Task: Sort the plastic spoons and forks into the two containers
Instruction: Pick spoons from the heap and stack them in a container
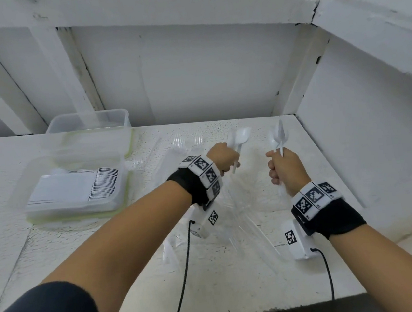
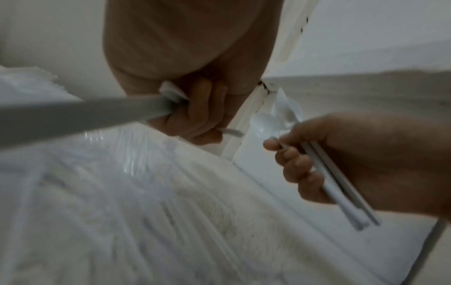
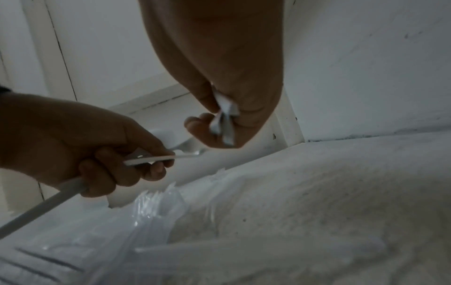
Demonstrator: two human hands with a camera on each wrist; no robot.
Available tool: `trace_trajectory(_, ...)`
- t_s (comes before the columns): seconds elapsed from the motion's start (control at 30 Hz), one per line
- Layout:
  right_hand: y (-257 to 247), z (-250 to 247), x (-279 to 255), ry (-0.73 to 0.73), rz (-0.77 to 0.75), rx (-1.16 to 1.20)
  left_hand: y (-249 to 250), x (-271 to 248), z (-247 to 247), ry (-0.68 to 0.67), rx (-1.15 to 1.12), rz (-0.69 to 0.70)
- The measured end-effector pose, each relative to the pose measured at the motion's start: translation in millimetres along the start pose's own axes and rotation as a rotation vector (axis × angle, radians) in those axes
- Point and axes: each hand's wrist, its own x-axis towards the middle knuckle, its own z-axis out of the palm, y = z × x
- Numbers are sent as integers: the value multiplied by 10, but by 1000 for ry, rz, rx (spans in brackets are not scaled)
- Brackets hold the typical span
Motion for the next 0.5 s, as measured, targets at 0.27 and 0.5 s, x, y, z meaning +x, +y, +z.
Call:
trace_trajectory(0.27, -374, 374, -266, -114, -90, 175, -273, -676, -519, 8, -177, 175)
trace_trajectory(0.5, -348, 818, -481, -208, -66, 329, -732, -1066, -680, 11, -177, 138)
